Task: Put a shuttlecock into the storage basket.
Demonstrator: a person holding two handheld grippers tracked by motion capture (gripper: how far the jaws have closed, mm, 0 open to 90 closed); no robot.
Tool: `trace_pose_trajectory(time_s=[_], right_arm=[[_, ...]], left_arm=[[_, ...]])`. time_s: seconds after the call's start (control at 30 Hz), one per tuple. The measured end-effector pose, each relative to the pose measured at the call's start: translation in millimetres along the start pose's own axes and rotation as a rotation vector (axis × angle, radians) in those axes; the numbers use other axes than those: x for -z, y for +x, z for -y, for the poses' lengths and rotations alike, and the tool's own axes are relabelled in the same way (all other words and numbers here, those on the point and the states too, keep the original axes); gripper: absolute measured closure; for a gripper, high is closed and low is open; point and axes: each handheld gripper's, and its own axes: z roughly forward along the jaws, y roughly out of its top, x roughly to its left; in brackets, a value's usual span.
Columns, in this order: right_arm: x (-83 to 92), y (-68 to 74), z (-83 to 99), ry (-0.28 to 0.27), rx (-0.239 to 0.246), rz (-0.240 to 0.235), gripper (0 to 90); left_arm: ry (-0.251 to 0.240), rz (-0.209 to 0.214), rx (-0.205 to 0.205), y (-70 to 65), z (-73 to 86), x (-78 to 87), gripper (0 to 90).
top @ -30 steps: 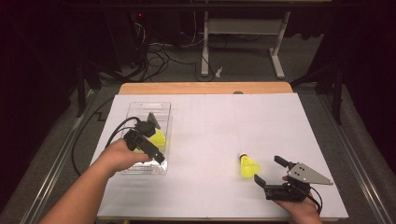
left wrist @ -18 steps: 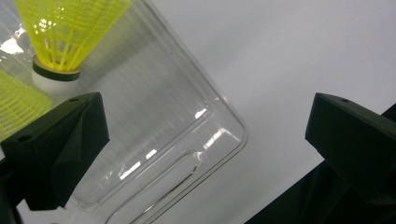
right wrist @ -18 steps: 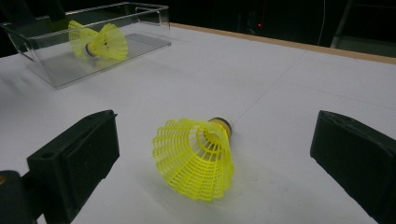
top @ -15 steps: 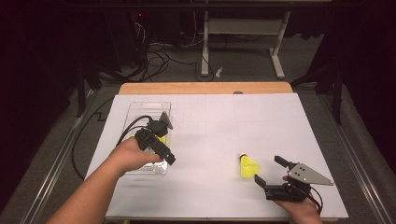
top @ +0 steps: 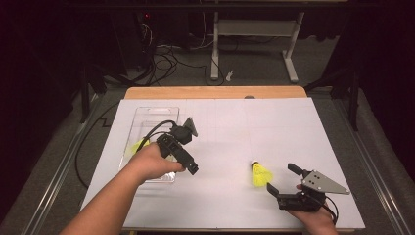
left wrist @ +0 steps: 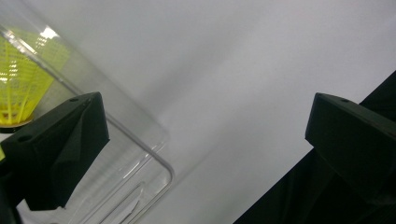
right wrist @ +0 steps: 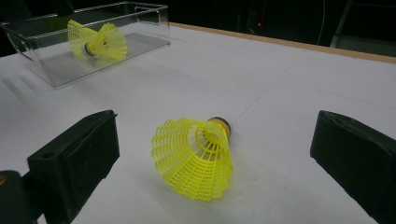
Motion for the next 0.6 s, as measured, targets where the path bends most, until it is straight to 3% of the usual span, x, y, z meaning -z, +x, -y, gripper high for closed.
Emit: trace_pose_trajectory(time_s=[0.37, 0.6], right_arm=[[-1.4, -1.1, 1.5, 0.007, -0.005, 0.007, 2.3], [-2.2, -2.5, 2.3, 0.016, -0.003, 0.015, 3.2]], left_arm=[[0.005, 0.013, -0.045, -17.2, -14.9, -10.2, 0.6], [0.008, 0.018, -0.055, -18.8, -17.6, -14.2, 0.6]])
